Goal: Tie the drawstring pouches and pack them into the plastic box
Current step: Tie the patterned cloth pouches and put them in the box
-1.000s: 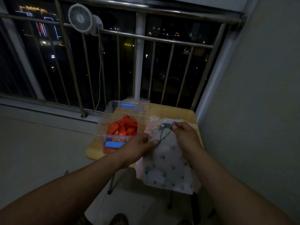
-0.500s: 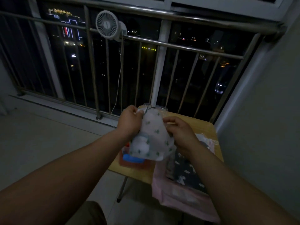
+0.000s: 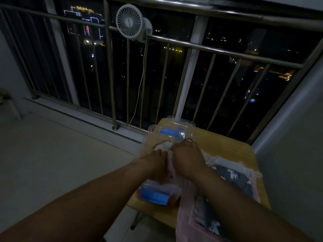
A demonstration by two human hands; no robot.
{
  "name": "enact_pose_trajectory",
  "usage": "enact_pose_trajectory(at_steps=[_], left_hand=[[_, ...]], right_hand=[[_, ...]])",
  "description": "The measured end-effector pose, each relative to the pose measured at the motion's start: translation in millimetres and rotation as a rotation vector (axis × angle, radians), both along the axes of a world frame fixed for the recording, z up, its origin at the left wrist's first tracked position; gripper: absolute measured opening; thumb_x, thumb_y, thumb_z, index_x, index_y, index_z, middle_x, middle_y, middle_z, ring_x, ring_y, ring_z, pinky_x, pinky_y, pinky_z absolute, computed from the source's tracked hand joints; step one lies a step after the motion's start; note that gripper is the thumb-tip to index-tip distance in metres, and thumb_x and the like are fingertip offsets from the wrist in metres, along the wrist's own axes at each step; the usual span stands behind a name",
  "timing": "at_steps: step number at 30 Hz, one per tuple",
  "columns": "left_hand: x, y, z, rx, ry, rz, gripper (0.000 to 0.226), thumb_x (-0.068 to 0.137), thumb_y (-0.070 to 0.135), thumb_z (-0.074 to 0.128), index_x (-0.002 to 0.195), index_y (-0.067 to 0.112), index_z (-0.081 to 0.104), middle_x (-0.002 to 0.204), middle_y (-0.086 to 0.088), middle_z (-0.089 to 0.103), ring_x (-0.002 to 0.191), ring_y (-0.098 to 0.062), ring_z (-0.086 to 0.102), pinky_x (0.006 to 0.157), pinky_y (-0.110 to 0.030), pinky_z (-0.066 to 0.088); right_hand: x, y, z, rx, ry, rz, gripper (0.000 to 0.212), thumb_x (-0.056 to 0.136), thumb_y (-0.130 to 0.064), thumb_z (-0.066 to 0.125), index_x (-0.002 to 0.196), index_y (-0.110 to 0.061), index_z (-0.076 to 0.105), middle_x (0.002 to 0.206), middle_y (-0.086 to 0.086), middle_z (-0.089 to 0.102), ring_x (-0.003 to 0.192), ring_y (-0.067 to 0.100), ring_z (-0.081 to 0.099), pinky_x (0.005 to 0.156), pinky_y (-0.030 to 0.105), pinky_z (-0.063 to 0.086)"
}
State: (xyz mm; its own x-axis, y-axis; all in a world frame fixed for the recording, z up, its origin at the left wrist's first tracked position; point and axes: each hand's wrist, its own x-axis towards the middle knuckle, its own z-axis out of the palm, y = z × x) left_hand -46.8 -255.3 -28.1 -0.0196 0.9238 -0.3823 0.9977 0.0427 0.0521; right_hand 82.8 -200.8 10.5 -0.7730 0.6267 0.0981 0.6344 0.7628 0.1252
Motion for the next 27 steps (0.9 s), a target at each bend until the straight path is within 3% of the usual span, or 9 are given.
enact_pose_trajectory(at_steps=[3, 5, 8, 11, 15, 18, 24, 27], left_hand=[[-0.1, 5.0, -1.5, -0.182, -0.047, 0.036, 0.061, 0.101, 0.045, 0.057, 0.151, 0.013, 0.044, 0.155, -0.015, 0.042, 0.139, -0.033, 0.042, 0.118, -0.048, 0.033], [-2.7, 3.6, -7.1, -0.098, -0.117, 0.098, 0.064, 0.092, 0.046, 0.068, 0.143, 0.011, 0.052, 0.149, -0.016, 0.048, 0.136, -0.036, 0.047, 0.115, -0.052, 0.038], [-3.8, 0.4, -3.4, 0.105, -0.123, 0.108, 0.075, 0.084, 0.049, 0.074, 0.144, 0.011, 0.051, 0.151, -0.016, 0.046, 0.137, -0.036, 0.046, 0.113, -0.051, 0.041], [3.2, -0.4, 12.3, 0.201, -0.128, 0.022, 0.066, 0.098, 0.042, 0.062, 0.155, 0.019, 0.040, 0.163, -0.009, 0.030, 0.147, -0.030, 0.032, 0.118, -0.044, 0.036], [22.7, -6.8, 31.4, 0.362, -0.171, 0.059, 0.043, 0.103, 0.028, 0.052, 0.143, 0.011, 0.054, 0.151, -0.013, 0.046, 0.138, -0.030, 0.044, 0.113, -0.037, 0.040], [38.6, -12.9, 36.6, 0.485, -0.192, 0.079, 0.030, 0.099, 0.028, 0.054, 0.125, 0.016, 0.064, 0.131, -0.009, 0.058, 0.122, -0.030, 0.055, 0.101, -0.041, 0.048], [96.7, -6.0, 39.4, 0.693, -0.289, 0.047, 0.025, 0.101, 0.028, 0.055, 0.121, 0.017, 0.065, 0.123, -0.004, 0.057, 0.110, -0.024, 0.056, 0.092, -0.039, 0.051], [133.8, 7.2, 24.7, 0.630, -0.363, 0.062, 0.027, 0.102, 0.026, 0.054, 0.126, 0.017, 0.061, 0.123, -0.004, 0.060, 0.108, -0.022, 0.058, 0.092, -0.041, 0.053]], right_hand=[[-10.4, -8.4, 5.9, -0.075, -0.436, 0.056, 0.034, 0.097, -0.046, 0.056, 0.123, -0.027, 0.067, 0.132, 0.001, 0.065, 0.129, 0.025, 0.052, 0.116, 0.046, 0.023], [-12.6, -9.0, 1.8, -0.178, -0.520, 0.039, 0.044, 0.098, -0.048, 0.057, 0.136, -0.025, 0.060, 0.143, 0.003, 0.058, 0.138, 0.027, 0.045, 0.118, 0.042, 0.024], [-1.5, -10.5, -3.6, -0.244, -0.104, 0.074, 0.047, 0.092, -0.041, 0.066, 0.137, -0.027, 0.059, 0.137, 0.002, 0.061, 0.134, 0.023, 0.050, 0.120, 0.044, 0.024], [22.3, -5.6, -3.4, -0.202, 0.194, 0.008, 0.029, 0.097, -0.029, 0.056, 0.123, -0.028, 0.067, 0.125, -0.002, 0.067, 0.124, 0.020, 0.055, 0.122, 0.049, 0.022], [66.4, 10.0, -9.8, -0.185, 0.446, -0.137, 0.023, 0.098, -0.021, 0.052, 0.111, -0.027, 0.070, 0.111, -0.005, 0.070, 0.106, 0.019, 0.064, 0.099, 0.039, 0.045], [109.2, 14.4, -20.6, -0.252, 0.533, -0.250, 0.023, 0.101, -0.017, 0.052, 0.115, -0.023, 0.070, 0.116, -0.001, 0.069, 0.105, 0.023, 0.064, 0.092, 0.040, 0.050], [189.5, 14.2, -50.5, -0.404, 0.608, -0.495, 0.023, 0.105, -0.017, 0.047, 0.112, -0.021, 0.069, 0.122, 0.005, 0.070, 0.106, 0.025, 0.064, 0.082, 0.033, 0.046], [215.8, 15.3, -58.6, -0.474, 0.633, -0.571, 0.024, 0.103, -0.017, 0.047, 0.112, -0.025, 0.068, 0.128, 0.004, 0.068, 0.113, 0.028, 0.062, 0.080, 0.031, 0.041]])
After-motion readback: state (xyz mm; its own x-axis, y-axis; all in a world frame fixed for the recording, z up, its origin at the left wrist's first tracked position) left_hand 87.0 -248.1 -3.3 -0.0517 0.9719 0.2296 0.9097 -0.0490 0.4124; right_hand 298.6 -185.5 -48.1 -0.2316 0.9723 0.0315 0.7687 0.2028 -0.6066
